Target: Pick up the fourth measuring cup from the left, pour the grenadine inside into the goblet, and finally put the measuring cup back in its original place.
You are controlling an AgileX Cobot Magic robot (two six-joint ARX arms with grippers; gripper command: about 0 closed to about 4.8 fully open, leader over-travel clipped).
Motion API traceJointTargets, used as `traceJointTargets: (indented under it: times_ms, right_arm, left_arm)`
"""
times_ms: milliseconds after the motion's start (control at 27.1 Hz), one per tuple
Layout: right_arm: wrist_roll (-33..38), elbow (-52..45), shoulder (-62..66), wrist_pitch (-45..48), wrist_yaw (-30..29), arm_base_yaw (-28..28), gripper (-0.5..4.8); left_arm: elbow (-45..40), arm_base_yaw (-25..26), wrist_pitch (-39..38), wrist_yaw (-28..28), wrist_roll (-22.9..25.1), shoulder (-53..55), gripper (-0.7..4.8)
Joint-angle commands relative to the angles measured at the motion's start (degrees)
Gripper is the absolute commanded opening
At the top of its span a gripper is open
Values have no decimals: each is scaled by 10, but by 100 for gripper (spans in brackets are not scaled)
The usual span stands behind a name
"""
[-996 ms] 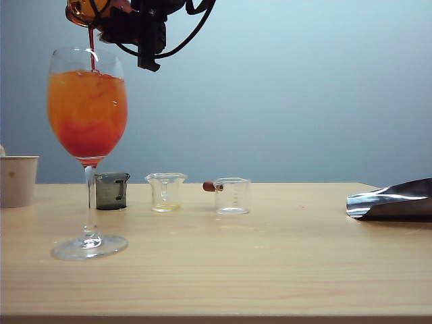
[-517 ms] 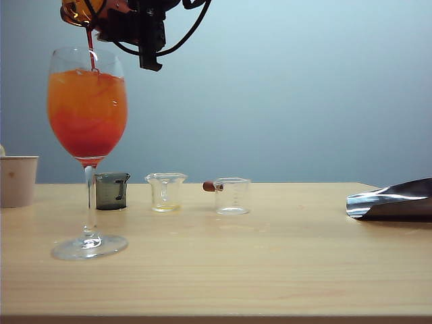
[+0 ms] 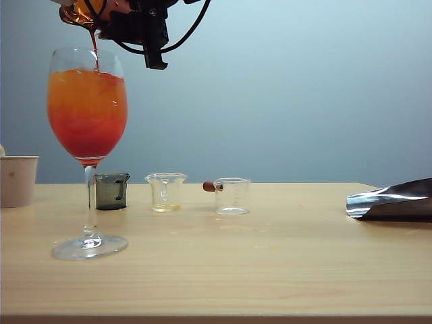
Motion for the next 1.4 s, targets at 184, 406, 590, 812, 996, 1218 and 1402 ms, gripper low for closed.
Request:
traceJointTargets:
  times_ms: [184,406,590,812,996,1218,1402]
  right_arm:
    - [-47,5,-4,28,0,2,156]
    - [-77,5,-4,45,0,8,156]
    - [-131,5,-4,57,0,9,156]
    - [-138,5,-4,73,0,9,156]
    - [-138,5,-4,82,-2,9,156]
    - [-166,5,-4,100,-5,8,156]
    - [-202,5,-4,104,-6,8,156]
  left_arm:
    - [2,1,2,-2,-2,-1,-4]
    - [2,1,2,-2,-2,-1,-4]
    - [2,1,2,-2,-2,-1,-5]
    - [2,1,2,-2,-2,-1,-5]
    - [2,1,2,-2,-2,-1,-4]
    - [2,1,2,-2,-2,-1,-4]
    - [2,1,2,-2,-2,-1,-5]
